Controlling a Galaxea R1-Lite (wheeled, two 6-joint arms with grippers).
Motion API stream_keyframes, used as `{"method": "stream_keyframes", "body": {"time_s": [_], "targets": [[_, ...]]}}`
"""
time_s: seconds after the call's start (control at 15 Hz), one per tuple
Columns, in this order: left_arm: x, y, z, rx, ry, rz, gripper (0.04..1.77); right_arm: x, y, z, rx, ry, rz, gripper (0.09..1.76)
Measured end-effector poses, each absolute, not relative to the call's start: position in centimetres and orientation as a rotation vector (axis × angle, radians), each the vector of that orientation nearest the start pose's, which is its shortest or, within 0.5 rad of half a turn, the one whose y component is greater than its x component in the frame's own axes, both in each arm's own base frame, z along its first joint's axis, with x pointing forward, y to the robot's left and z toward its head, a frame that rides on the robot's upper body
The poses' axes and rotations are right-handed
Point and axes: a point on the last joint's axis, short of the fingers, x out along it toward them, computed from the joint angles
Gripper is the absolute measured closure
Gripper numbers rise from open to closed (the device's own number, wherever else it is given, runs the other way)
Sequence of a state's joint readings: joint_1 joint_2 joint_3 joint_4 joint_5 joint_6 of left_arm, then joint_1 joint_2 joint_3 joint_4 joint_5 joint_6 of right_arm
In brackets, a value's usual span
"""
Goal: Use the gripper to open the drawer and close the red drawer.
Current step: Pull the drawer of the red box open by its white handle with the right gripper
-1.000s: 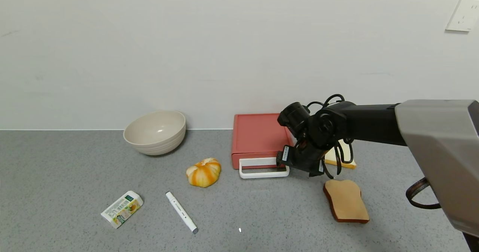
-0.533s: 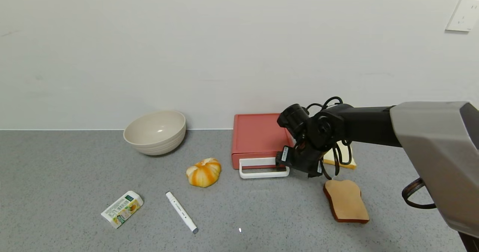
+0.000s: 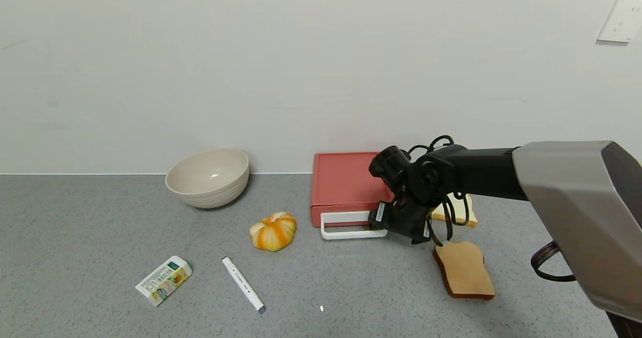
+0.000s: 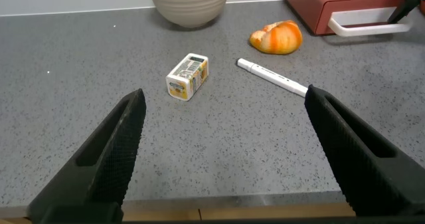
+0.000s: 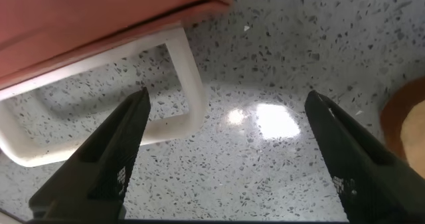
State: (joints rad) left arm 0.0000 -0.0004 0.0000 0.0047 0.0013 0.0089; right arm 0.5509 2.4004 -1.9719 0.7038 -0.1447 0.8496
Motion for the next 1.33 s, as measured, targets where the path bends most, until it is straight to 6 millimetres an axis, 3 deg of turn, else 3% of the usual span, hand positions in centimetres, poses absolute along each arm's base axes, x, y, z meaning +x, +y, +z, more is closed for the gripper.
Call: {"method": "stream_keyframes", "body": {"time_s": [0.8, 1.33], "targets": [[-2.3, 0.0, 7.5, 0.009, 0.004, 0.001, 0.08, 36.0, 23.8, 10.5, 0.297, 1.313, -0.118, 0.14], [-2.3, 0.0, 7.5, 0.010, 0.005, 0.001, 0.08, 32.9, 23.6, 10.9, 0.246, 1.382, -0.108, 0.14]]}}
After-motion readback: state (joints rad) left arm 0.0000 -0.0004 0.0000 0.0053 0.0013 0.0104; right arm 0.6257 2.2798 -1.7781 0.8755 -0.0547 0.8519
